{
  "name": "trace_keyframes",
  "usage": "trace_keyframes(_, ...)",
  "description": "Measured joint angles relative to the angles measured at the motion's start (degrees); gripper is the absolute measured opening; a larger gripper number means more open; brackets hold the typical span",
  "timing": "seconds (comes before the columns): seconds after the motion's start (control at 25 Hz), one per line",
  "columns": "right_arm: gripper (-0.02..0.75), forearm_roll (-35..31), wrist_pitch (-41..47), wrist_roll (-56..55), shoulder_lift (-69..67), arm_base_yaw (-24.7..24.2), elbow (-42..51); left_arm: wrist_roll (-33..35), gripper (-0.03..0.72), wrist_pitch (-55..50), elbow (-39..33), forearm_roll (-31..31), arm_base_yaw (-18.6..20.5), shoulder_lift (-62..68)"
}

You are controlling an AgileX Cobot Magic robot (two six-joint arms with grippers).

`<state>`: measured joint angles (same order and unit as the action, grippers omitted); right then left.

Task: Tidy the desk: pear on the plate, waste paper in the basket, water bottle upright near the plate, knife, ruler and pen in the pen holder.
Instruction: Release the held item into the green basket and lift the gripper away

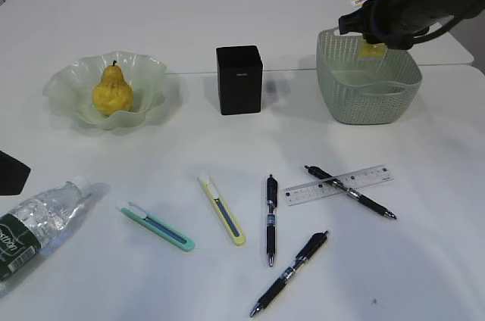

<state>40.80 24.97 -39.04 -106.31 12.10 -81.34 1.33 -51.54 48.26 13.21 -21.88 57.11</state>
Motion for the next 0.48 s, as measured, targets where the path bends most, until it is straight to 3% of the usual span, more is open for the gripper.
trace_keyframes(0.48, 0.322, 6.3, -4.3, -7.4, -5.9, -3.1, -3.1, 0.0, 0.51, 0.0, 0.0, 0.0, 0.0, 0.0)
